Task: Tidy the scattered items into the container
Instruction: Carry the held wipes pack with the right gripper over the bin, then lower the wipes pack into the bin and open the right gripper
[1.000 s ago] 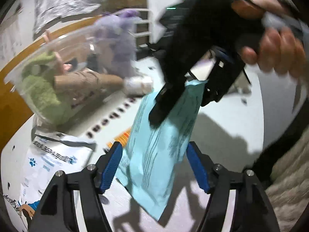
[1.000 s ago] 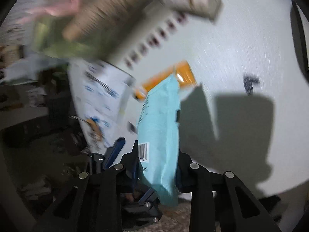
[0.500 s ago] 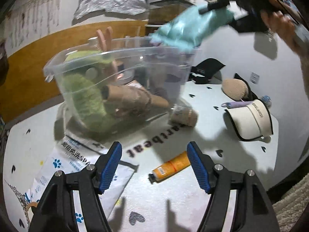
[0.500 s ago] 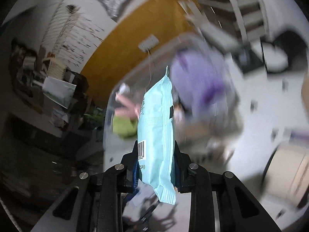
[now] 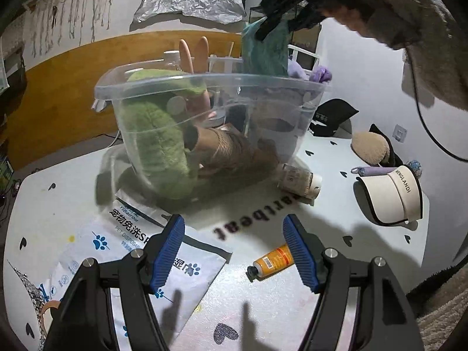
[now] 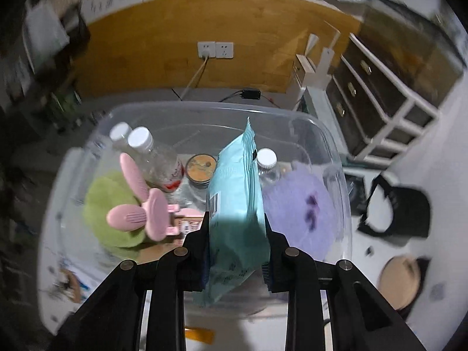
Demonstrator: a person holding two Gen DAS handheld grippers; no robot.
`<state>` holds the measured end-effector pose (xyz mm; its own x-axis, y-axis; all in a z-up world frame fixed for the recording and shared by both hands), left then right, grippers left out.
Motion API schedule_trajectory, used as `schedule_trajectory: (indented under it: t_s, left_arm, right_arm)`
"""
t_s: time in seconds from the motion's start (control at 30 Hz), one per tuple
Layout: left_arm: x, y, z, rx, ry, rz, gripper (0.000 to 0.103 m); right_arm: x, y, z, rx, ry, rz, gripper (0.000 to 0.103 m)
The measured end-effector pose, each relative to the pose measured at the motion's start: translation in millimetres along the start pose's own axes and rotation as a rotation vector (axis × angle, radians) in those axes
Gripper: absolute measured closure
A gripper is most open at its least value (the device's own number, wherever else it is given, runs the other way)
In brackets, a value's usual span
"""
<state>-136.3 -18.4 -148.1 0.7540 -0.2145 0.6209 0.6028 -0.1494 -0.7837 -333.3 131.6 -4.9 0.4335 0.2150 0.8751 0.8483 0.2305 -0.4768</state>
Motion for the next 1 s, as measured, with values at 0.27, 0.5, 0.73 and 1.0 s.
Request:
schedule_trajectory:
  t_s: [0.27,0.5,0.73,1.0]
  left_arm:
    - [-0.1,2.6,-10.7,0.029,0.003,0.008,0.033]
    - [-1.9,7.7,-19.1,0.038,0.004,0.002,0.033]
    - [-4.1,9.4,-22.6,0.05,0.003,-0.002,0.033]
    - [-6.1,11.4,-25.3,0.058,-0.008,-0.011,0.033]
  right_arm:
    - [-42.3,-8.3,-10.2,0.048,0.081,-0.058,0.075]
    - [-70.1,-1.3,-7.7,0.105,0.19,-0.078,0.075]
    - [-87.4,2.0,-20.1,0.326,0.259,-0.101,0.075]
    - [-111.1,21.5,-16.0,0.346,0.188,-0.202,0.075]
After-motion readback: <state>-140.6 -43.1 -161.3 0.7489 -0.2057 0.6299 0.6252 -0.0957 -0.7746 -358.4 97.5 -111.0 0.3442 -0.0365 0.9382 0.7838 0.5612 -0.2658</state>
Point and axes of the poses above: each gripper's, at about its wrist camera, not at the fingertips, and x roughly against the way its jaws point, z to its right, y to its underside, the point moved 7 cm from there along -x, roughly the way its jaws point, and after that the axes turned 9 degrees about -y, right-handed, at the moved point
